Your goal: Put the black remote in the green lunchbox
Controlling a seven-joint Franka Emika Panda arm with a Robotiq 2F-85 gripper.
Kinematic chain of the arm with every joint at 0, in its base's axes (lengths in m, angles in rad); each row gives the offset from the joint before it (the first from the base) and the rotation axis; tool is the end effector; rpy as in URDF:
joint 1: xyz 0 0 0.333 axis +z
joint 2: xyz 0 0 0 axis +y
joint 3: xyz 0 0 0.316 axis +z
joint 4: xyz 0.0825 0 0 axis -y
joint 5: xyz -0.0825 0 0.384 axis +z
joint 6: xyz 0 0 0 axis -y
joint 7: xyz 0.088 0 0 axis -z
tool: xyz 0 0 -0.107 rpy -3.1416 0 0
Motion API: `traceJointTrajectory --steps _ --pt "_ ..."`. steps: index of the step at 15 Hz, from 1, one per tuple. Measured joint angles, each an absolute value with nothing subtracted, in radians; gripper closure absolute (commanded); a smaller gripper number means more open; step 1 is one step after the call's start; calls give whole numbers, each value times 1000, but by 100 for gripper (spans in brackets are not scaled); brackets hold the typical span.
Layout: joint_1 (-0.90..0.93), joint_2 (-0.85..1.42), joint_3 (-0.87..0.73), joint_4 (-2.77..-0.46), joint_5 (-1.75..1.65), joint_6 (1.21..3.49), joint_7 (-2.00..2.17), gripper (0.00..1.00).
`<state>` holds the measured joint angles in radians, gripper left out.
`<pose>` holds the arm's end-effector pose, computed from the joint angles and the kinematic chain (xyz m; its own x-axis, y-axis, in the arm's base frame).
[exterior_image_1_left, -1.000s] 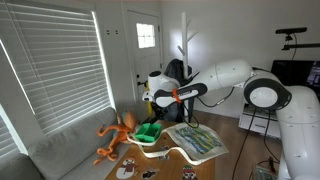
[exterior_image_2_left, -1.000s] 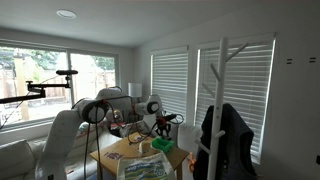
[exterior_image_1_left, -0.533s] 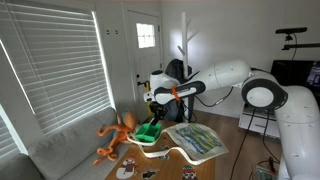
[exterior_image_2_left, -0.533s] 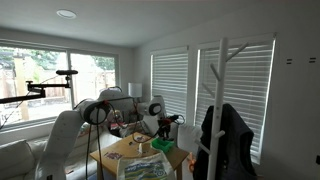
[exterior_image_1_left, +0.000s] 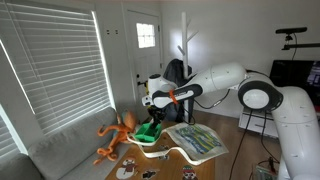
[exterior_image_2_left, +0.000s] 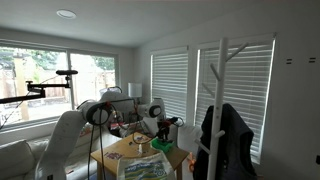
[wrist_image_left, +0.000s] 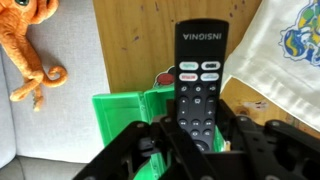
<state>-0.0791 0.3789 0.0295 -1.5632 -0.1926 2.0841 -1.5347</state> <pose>0.6824 -0.0461 0.4410 0.0172 0.9865 -0.1627 0.9901 0.0058 0.1402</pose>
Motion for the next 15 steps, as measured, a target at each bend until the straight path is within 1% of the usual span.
traceJointTrajectory --steps 12,13,14,15 --pt "-49 423 32 -1560 -220 2084 -1525 83" --pt "-47 424 32 -1560 -220 2084 -1525 33" --pt "-44 426 32 -1560 -221 2084 -1525 31" --pt "-42 427 32 -1560 -221 2084 -1525 26"
